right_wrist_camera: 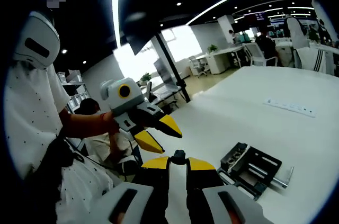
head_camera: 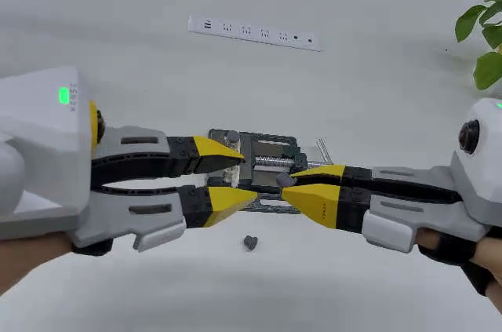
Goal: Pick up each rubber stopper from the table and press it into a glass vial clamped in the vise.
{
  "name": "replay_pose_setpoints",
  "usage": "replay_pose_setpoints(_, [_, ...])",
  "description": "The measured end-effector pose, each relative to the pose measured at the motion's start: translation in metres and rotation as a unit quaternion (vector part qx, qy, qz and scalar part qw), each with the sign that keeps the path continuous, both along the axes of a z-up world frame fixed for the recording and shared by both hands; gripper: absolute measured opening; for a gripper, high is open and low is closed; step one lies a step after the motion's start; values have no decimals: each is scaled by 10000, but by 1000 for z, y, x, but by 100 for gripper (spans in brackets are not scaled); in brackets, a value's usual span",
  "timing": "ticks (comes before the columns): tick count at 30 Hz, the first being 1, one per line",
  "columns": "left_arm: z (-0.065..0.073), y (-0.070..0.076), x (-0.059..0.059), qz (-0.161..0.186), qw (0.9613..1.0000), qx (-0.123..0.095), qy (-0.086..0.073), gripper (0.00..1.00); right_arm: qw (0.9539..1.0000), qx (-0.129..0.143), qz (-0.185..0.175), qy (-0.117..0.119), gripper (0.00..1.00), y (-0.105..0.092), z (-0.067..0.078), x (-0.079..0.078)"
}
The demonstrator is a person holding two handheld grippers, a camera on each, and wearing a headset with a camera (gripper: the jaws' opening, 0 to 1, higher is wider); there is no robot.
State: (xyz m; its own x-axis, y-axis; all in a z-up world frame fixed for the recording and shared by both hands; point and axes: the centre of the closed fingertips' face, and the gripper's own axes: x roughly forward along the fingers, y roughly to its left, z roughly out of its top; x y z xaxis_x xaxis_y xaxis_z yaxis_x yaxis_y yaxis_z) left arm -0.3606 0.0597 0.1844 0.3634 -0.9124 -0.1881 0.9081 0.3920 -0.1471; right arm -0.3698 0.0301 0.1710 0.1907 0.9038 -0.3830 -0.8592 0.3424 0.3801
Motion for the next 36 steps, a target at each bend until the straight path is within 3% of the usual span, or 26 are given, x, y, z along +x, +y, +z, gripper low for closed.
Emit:
replay_pose_setpoints(2, [1, 1, -1, -30, 9998, -73, 181, 17, 9997, -3, 107, -198, 6, 3, 4, -2])
replay_pose_setpoints(4, [0, 0, -2, -84, 9996, -51, 251, 16, 9995, -42, 169, -276, 6, 2, 4, -1])
replay_pose_setpoints(5, [1, -1, -4, -136, 9993, -83, 339, 17, 9985, -100, 266, -459, 6, 2, 5, -1])
replay_pose_setpoints(9, [12, 0, -7, -155, 9961, -493, 721, 17, 9944, -204, 537, -885, 6, 6, 11, -8])
replay_pose_setpoints(13, [14, 2, -10, -250, 9936, -556, 948, 17, 9846, -407, 810, -1496, 6, 9, 16, -11])
replay_pose_setpoints(15, [20, 0, -14, -310, 9881, -795, 1279, 17, 9795, -429, 922, -1741, 6, 13, 21, -14])
replay_pose_setpoints(17, [19, 2, -13, -308, 9865, -807, 1390, 17, 9759, -455, 984, -1893, 6, 17, 26, -17])
replay_pose_setpoints(19, [20, 2, -13, -336, 9856, -814, 1445, 17, 9690, -607, 1070, -2142, 6, 18, 27, -16])
replay_pose_setpoints(22, [24, 0, -17, -433, 9787, -980, 1753, 17, 9599, -747, 1240, -2399, 6, 23, 30, -22])
replay_pose_setpoints(24, [25, 0, -16, -447, 9782, -978, 1778, 16, 9548, -831, 1328, -2526, 6, 24, 31, -24])
replay_pose_setpoints(27, [24, 0, -18, -495, 9780, -939, 1796, 14, 9424, -1001, 1499, -2819, 6, 26, 32, -26])
replay_pose_setpoints(31, [26, -2, -21, -563, 9760, -955, 1873, 13, 9317, -1089, 1626, -3060, 6, 29, 35, -28])
replay_pose_setpoints(33, [26, -3, -22, -596, 9756, -951, 1885, 12, 9231, -1177, 1730, -3227, 6, 30, 35, -29])
replay_pose_setpoints(36, [26, -5, -24, -634, 9751, -922, 1915, 12, 9177, -1190, 1774, -3350, 6, 31, 38, -29])
